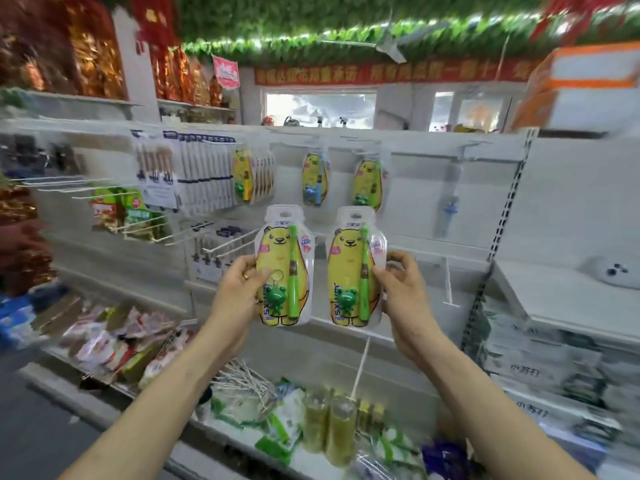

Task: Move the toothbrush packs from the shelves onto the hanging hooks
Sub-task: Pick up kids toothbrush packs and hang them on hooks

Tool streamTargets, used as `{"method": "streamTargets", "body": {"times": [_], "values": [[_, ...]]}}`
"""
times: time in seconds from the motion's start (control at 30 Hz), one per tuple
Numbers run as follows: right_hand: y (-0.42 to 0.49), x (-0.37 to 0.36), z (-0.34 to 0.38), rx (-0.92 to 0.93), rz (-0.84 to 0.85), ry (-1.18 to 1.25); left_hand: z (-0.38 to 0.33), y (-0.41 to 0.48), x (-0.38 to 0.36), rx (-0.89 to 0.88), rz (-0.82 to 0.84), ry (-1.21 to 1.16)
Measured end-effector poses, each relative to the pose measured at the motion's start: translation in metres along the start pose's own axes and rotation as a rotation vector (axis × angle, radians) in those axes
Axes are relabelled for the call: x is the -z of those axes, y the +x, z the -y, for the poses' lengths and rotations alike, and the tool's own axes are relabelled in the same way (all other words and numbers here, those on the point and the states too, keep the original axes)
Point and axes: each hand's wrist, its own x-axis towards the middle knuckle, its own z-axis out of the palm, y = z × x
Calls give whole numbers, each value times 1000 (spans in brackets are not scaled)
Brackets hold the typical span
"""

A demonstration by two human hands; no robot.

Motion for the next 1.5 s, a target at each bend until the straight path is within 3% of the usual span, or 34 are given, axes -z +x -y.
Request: {"method": "streamTargets", "body": {"times": [0.33, 0.67, 1.5], "values": [[27, -39, 23, 42, -212, -62, -37, 82, 5, -8, 245, -90], [62, -87, 42, 87, -332, -110, -40, 143, 36, 14, 346, -90], [182, -81, 26, 83, -412, -109, 4, 225, 3, 46, 352, -8]]}}
